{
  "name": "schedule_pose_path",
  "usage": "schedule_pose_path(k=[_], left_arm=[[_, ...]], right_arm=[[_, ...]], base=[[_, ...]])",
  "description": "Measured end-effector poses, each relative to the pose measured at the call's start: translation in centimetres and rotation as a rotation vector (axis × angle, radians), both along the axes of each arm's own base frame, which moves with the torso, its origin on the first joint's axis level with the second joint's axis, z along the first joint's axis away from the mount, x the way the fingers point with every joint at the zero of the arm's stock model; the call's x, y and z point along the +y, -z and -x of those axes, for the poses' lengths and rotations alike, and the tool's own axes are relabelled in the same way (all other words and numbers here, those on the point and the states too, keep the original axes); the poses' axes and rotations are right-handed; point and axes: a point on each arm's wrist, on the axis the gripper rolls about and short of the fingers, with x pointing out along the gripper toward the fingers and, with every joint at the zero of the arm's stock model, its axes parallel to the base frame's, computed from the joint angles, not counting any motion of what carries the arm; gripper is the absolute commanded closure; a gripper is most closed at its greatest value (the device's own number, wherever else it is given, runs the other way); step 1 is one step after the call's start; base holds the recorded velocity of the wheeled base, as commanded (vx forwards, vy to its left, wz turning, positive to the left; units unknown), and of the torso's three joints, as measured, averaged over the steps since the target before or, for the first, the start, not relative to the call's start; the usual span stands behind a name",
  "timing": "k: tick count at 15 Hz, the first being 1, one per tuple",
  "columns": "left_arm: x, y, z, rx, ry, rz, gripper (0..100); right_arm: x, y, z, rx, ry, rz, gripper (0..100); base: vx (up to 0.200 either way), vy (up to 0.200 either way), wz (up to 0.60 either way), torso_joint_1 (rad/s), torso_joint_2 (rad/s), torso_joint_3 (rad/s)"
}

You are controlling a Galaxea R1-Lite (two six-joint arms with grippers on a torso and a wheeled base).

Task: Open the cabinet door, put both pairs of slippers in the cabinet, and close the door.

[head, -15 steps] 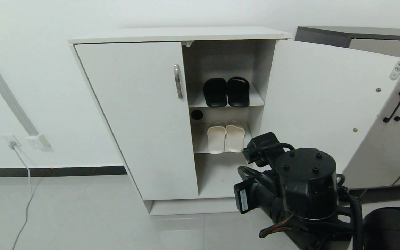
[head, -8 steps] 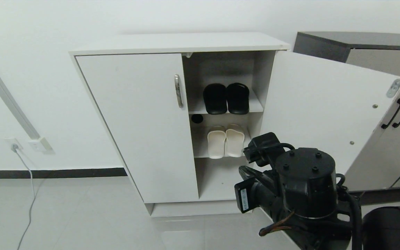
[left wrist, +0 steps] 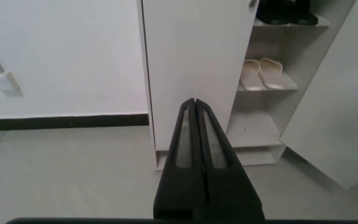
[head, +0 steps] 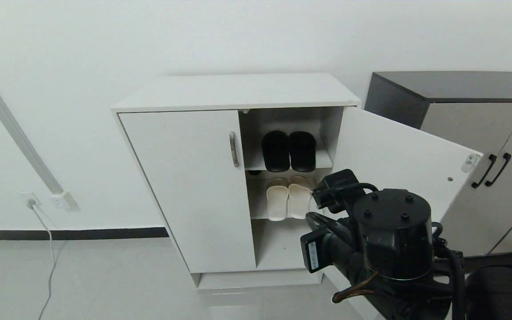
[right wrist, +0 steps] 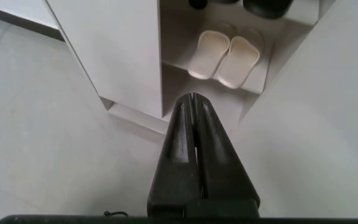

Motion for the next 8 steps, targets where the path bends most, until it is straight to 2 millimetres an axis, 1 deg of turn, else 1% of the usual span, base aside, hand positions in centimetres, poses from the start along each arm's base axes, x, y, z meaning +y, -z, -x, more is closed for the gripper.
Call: schedule_pose_path(k=[4, 8], left_arm=[[0.00, -0.02, 0.00, 0.000, 0.001, 0.000, 100], [0.00, -0.02, 0.00, -0.001, 0.001, 0.000, 100]], right_arm=[[-0.16, -0.21, 0.10, -0.003, -0.001, -0.005, 100], [-0.22, -0.11, 0.13, -0.001, -0.001, -0.002, 100]], base=[[0.000, 0.000, 0.00, 0.159, -0.48, -0.323], [0.000, 0.000, 0.00, 0.192, -0.51, -0.316]])
